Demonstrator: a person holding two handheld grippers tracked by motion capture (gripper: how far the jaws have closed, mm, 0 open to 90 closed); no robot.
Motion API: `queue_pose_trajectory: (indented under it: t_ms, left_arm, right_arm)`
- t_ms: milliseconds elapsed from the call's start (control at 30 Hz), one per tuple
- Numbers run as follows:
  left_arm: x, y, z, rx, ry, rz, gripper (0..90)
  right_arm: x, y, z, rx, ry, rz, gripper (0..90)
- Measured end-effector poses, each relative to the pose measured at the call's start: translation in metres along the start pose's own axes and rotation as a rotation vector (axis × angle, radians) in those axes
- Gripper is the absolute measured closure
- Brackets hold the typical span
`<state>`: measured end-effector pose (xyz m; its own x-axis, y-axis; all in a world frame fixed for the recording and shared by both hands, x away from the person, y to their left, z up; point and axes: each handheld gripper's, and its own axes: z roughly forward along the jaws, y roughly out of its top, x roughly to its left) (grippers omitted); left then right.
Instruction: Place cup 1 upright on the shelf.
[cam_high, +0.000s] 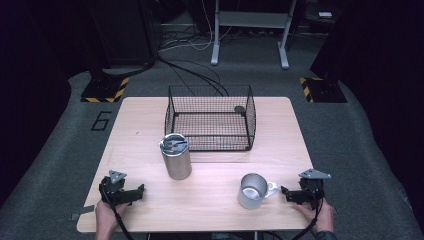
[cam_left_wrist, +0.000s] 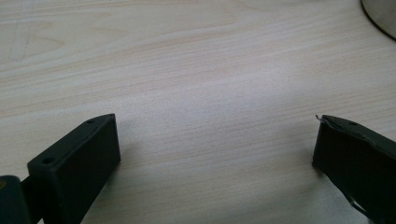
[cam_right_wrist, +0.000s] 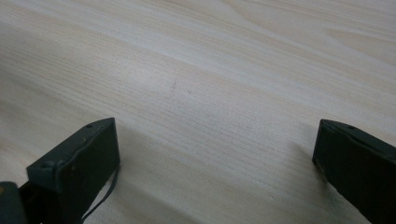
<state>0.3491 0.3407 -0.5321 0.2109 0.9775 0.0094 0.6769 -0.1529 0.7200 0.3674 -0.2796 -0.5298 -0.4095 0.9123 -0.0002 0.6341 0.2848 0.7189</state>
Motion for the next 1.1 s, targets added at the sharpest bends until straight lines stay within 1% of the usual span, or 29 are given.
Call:
queue_pose_trajectory:
  t_ms: [133,167,233,267,300,333,367,400,433,500,533,567,633,667,700,733,800,833,900,967,1000,1033,1100]
  left_arm:
    - [0.001,0.0,-0.001,0.007,-0.014,0.006,0.3]
    - [0.001,0.0,-0.001,0.005,-0.009,0.005,0.1]
    - [0.001,0.0,-0.001,0.005,-0.009,0.007,0.0]
    - [0.001,-0.001,-0.001,-0.002,-0.012,-0.006,0.0]
    - [0.001,-0.001,-0.001,-0.001,-0.013,-0.006,0.0]
    - [0.002,-0.001,-0.002,0.002,-0.014,0.003,0.1]
    - [0.002,-0.001,-0.003,0.002,-0.018,0.001,0.1]
    - [0.001,0.0,-0.004,-0.01,-0.027,-0.005,0.1]
    - [0.001,0.001,-0.005,-0.007,-0.03,0.003,0.1]
    - [0.001,0.005,-0.008,-0.02,-0.041,0.003,0.0]
    - [0.0,0.007,-0.01,-0.034,-0.044,-0.003,0.0]
    - [0.0,0.009,-0.012,-0.04,-0.048,0.001,0.1]
    - [-0.001,0.013,-0.017,-0.047,-0.059,0.011,0.1]
    - [-0.002,0.014,-0.018,-0.054,-0.068,0.008,0.1]
    - [-0.003,0.016,-0.02,-0.056,-0.072,0.008,0.1]
    - [-0.005,0.018,-0.023,-0.059,-0.087,0.01,0.1]
    - [-0.007,0.019,-0.024,-0.063,-0.089,0.012,0.1]
    - [-0.007,0.02,-0.027,-0.057,-0.092,0.02,0.1]
    - [-0.009,0.023,-0.03,-0.071,-0.095,0.023,0.1]
    - [-0.01,0.028,-0.035,-0.08,-0.106,0.021,0.1]
    - [-0.012,0.03,-0.038,-0.092,-0.11,0.018,0.1]
    - [-0.012,0.032,-0.039,-0.097,-0.114,0.02,0.1]
    - [-0.016,0.04,-0.046,-0.111,-0.126,0.039,0.1]
  right_arm:
    - [-0.001,-0.001,-0.001,0.0,0.005,-0.01,0.2]
    - [-0.001,0.0,-0.001,0.001,0.007,-0.015,0.0]
    - [-0.002,0.0,0.0,-0.001,0.011,-0.013,0.0]
    - [-0.001,0.0,0.0,0.0,0.011,-0.006,0.0]
    - [-0.001,0.0,0.0,0.0,0.012,-0.009,0.0]
    - [-0.001,0.0,0.0,-0.002,0.012,-0.003,0.0]
    - [-0.002,0.0,0.0,-0.001,0.013,-0.012,0.0]
    - [-0.001,0.0,0.0,0.001,0.011,-0.003,0.0]
    - [-0.001,0.001,0.001,-0.002,0.011,-0.011,0.0]
    - [-0.001,0.001,0.001,0.002,0.012,-0.016,0.0]
    - [-0.001,0.001,0.001,-0.001,0.015,-0.018,0.0]
    - [-0.001,0.001,0.001,0.0,0.02,-0.01,0.0]
    - [-0.002,0.001,0.002,-0.001,0.021,-0.015,0.0]
    - [-0.002,0.002,0.002,-0.002,0.023,-0.023,0.0]
    - [-0.002,0.002,0.002,0.0,0.025,-0.023,0.0]
    - [-0.002,0.002,0.002,-0.001,0.025,-0.021,0.0]
    - [-0.002,0.002,0.003,-0.001,0.025,-0.02,0.0]
    - [-0.002,0.002,0.002,0.0,0.025,-0.023,0.0]
    - [-0.002,0.002,0.003,-0.001,0.026,-0.02,0.0]
    - [-0.001,0.003,0.003,0.001,0.026,-0.023,0.0]
    - [-0.002,0.003,0.003,0.0,0.027,-0.029,0.0]
    - [-0.002,0.003,0.003,0.001,0.028,-0.029,0.0]
    - [-0.002,0.003,0.003,0.001,0.028,-0.031,0.0]
